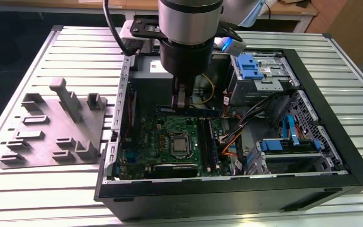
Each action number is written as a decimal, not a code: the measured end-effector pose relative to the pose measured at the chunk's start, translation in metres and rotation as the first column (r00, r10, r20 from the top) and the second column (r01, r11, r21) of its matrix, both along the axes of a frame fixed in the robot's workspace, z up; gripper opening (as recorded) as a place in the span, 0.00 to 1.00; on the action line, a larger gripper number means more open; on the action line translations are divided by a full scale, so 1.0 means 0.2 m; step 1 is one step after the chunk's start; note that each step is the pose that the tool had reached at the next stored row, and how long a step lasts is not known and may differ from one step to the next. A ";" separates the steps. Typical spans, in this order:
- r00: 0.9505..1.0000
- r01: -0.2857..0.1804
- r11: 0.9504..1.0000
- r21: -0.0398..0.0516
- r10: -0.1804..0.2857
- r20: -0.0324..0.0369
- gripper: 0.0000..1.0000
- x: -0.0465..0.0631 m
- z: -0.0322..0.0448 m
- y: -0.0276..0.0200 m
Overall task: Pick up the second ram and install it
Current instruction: 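Insert the second ram into the second slot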
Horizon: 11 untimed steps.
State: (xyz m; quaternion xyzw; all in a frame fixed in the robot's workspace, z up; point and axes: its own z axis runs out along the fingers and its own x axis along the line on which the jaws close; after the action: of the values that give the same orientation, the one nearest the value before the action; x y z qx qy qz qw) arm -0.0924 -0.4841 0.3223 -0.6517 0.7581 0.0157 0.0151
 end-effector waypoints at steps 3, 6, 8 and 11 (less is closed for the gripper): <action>0.999 0.054 0.999 0.000 -0.054 0.000 0.13 0.00 -0.004 0.000; 0.994 0.108 0.994 0.000 -0.108 0.000 0.13 0.00 -0.008 0.000; 0.990 0.144 0.990 0.000 -0.144 0.000 0.13 0.00 -0.011 0.000; 0.980 0.199 0.980 0.000 -0.199 0.000 0.13 0.00 -0.015 0.000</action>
State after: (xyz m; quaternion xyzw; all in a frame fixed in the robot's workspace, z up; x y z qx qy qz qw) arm -0.0924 -0.4841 0.3194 -0.5728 0.8194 0.0141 0.0166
